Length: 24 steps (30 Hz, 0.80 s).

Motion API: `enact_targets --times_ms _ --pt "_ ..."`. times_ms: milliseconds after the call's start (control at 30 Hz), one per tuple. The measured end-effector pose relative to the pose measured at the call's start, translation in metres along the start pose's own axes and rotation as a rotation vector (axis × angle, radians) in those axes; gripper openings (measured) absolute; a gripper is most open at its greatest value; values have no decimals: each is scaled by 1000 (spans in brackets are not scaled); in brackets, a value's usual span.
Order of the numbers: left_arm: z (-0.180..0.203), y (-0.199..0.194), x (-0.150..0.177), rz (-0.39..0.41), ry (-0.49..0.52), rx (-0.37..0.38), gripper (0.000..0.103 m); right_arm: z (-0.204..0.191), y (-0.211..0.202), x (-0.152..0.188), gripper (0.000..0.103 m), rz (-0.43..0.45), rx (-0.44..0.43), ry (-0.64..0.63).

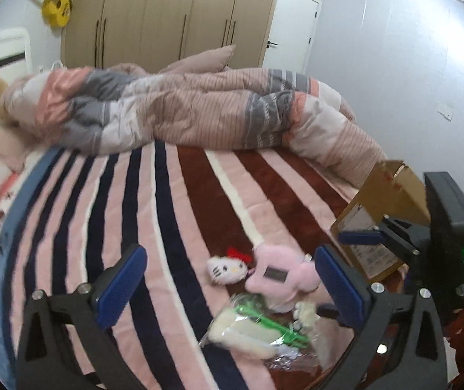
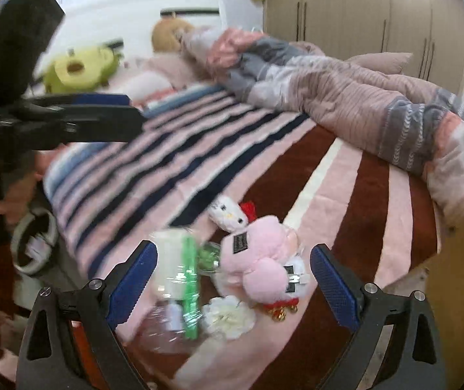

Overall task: Organize soft objects
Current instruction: 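Grasp the pink plush with the right gripper while the left gripper grasps the Hello Kitty plush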

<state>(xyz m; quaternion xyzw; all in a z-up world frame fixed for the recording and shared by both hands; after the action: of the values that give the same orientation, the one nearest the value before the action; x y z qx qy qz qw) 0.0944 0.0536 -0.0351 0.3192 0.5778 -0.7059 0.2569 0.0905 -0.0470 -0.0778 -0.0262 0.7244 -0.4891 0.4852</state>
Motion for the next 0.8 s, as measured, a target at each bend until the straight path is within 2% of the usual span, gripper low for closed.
enact_targets --times_ms 133,300,400,500,600,800 --pt "-14 27 27 -38 -41 37 102 4 37 9 84 -49 74 -63" --pt "-19 52 50 -86 -70 65 102 13 65 16 82 -85 77 -72" --pt "-21 62 61 -114 -81 77 102 20 84 21 64 -117 84 -75" --pt "-19 69 68 -135 -73 82 102 25 97 26 53 -145 80 -68" --pt "-18 74 71 -144 -71 88 102 27 91 23 48 -113 79 -43" --pt "-13 95 61 -167 -82 121 102 30 49 14 47 -5 104 25"
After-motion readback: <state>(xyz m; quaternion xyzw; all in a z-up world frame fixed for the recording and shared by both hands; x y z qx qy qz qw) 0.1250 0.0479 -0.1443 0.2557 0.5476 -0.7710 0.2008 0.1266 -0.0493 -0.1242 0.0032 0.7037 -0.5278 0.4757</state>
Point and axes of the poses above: each gripper's, at about its wrist camera, not at the fingertips, and y roughly the way its jaws point, z to its right, x to its underside, the point moved 7 cm from there along y, roughly the way its jaws point, and after that the axes turned 5 degrees about -x, right-handed, at the moved point
